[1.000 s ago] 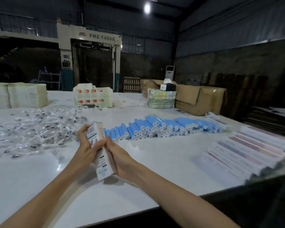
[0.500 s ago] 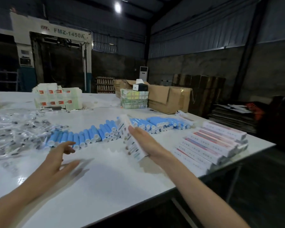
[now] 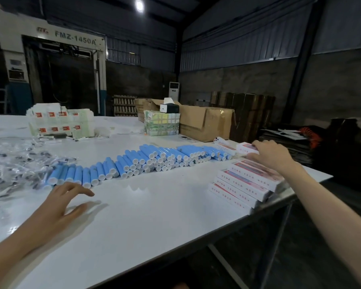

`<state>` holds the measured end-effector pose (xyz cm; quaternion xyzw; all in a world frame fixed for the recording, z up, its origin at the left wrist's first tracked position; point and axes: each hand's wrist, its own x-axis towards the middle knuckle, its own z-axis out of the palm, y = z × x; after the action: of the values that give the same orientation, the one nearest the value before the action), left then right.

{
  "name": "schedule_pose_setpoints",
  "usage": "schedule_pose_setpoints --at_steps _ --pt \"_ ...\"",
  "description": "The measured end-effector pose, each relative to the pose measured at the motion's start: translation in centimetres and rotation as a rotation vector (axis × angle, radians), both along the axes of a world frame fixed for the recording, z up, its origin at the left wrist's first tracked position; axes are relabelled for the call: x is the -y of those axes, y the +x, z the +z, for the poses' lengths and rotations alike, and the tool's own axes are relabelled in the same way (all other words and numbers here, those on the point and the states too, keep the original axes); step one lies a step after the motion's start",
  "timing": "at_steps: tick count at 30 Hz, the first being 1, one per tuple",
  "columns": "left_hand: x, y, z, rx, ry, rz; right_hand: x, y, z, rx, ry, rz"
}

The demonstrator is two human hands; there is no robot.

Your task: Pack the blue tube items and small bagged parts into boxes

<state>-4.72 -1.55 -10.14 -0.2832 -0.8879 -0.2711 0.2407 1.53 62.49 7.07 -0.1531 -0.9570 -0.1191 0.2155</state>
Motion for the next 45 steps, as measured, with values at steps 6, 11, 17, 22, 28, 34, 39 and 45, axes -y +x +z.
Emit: schedule_pose_setpoints --at_steps 6,11,17,22,28,34,39,45 --pt "0.0 0.6 0.3 -0.012 -0.010 -0.006 -0.7 0.6 -2.1 0.104 0.032 -0.039" --pt "-0.4 2.1 1.4 -0.001 -0.017 0.002 -0.3 1.0 -2.0 0.095 0.174 -0.076" --pt "-1.1 3.4 2.3 0.045 -0.059 0.047 8.7 -2.1 -1.1 -0.198 0.013 0.248" --pt "-1.3 5.0 3.2 -0.005 -0.081 0.204 21.9 -5.2 -1.4 -0.260 -0.339 0.599" --pt "-2.2 6.8 4.8 -0.041 -0.128 0.350 37.4 -7.0 -4.5 -0.185 -0.584 0.919" --pt "-1.9 6.5 4.5 -0.001 -0.211 0.489 46.9 -7.3 -10.3 -0.128 -0.797 1.041" --pt "-1.6 6.3 4.7 0.025 -0.258 0.553 48.3 -7.9 -13.7 -0.084 -0.803 1.004" --pt "1.9 7.7 6.8 0.172 -0.269 0.799 47.5 -8.7 -14.4 -0.073 -0.880 1.067"
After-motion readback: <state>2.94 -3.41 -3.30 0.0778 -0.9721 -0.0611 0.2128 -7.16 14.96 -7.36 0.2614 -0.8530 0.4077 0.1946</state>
